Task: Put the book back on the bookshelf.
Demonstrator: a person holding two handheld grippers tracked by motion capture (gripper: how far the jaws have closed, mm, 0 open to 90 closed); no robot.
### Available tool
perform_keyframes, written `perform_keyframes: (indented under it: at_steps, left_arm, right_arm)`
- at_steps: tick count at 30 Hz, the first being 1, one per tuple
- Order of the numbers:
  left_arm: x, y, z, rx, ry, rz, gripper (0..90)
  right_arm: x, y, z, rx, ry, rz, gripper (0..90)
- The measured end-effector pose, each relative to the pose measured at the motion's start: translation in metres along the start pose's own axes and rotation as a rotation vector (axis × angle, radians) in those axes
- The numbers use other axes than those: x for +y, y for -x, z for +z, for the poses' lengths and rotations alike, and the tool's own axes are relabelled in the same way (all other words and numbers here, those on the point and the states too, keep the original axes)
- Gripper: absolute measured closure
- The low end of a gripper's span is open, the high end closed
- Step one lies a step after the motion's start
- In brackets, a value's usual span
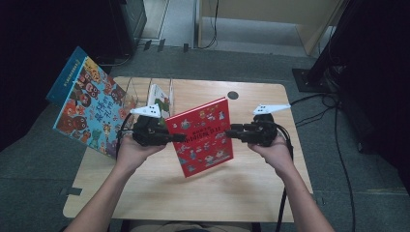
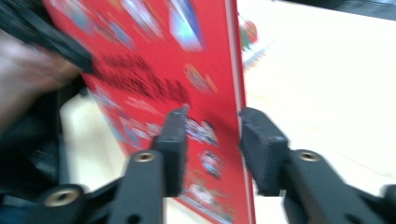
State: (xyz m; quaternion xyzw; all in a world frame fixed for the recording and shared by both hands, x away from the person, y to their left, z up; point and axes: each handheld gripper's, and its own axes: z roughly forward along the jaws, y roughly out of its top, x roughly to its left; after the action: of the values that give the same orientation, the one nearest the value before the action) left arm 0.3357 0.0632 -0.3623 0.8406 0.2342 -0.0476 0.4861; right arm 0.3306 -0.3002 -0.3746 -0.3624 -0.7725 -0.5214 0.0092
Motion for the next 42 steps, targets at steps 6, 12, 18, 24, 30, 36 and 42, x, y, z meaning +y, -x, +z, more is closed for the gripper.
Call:
perform_keyframes:
  at_steps: [6,12,18,24,30,36,42]
  left_arm:
    - [0.004,0.008,0.0,0.055,0.014,0.024,81.6]
    - [0.006,0.007,-0.016,0.061,0.04,0.021,81.6]
    - [0.009,0.011,-0.011,0.055,0.024,0.037,81.5]
    - [0.01,0.012,-0.008,0.063,0.016,0.042,81.4]
    - [0.016,0.011,-0.008,0.058,-0.032,0.033,80.5]
    - [0.029,0.011,-0.006,0.045,-0.1,0.017,78.0]
    - [0.033,0.009,-0.002,0.036,-0.172,0.008,78.6]
  right_arm:
    - [0.008,-0.015,0.021,0.004,-0.006,-0.086,64.9]
    - [0.004,-0.005,0.016,-0.091,-0.009,-0.05,58.6]
    - [0.007,-0.005,0.022,-0.087,0.023,-0.041,53.9]
    - [0.01,-0.009,0.026,-0.075,0.036,-0.034,55.6]
    - [0.011,-0.009,0.026,-0.072,0.033,-0.024,55.2]
    - [0.012,-0.011,0.027,-0.054,0.032,-0.024,55.6]
    - [0.012,-0.016,0.031,-0.062,0.027,-0.052,54.3]
